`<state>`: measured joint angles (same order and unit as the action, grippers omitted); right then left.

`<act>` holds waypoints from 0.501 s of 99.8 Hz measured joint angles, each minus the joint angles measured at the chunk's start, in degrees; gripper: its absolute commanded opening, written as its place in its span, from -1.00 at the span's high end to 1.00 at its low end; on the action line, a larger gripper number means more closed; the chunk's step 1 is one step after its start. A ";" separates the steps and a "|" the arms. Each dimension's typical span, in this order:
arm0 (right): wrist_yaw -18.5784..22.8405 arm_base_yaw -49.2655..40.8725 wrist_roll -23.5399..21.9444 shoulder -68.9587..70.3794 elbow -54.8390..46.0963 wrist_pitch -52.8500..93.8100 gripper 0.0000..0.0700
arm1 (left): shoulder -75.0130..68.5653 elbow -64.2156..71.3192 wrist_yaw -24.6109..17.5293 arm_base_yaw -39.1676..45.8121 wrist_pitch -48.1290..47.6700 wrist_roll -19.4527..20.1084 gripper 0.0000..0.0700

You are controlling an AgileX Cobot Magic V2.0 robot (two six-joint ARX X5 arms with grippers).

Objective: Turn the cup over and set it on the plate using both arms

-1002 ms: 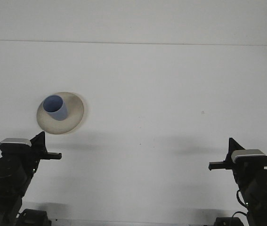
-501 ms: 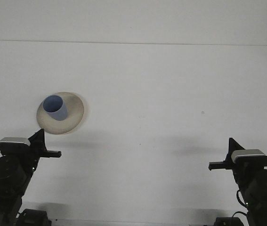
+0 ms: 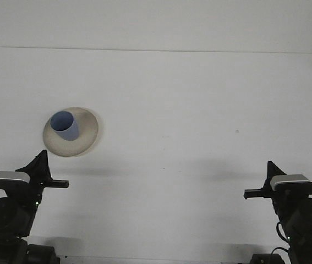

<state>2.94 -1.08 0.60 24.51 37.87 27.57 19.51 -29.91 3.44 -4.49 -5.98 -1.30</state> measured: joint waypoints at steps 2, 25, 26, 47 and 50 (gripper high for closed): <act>0.00 0.00 0.00 0.00 0.00 0.00 1.00 | -0.79 1.20 0.00 0.02 1.36 0.20 0.96; 0.00 0.00 0.00 0.00 0.00 0.00 1.00 | -10.53 15.04 0.00 0.22 11.69 0.57 0.96; 0.00 0.00 0.00 0.00 0.00 0.00 1.00 | -10.91 15.52 0.00 0.28 11.80 0.57 0.96; 0.00 0.00 0.00 0.00 0.00 0.00 1.00 | -17.64 23.47 0.00 1.49 11.58 0.59 0.96; 0.00 0.00 0.00 0.00 0.00 0.00 1.00 | -18.43 24.20 0.00 1.66 11.58 0.59 0.96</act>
<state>2.94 -1.08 0.60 24.51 37.87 27.57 1.08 -5.72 3.44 -2.83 5.61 -0.71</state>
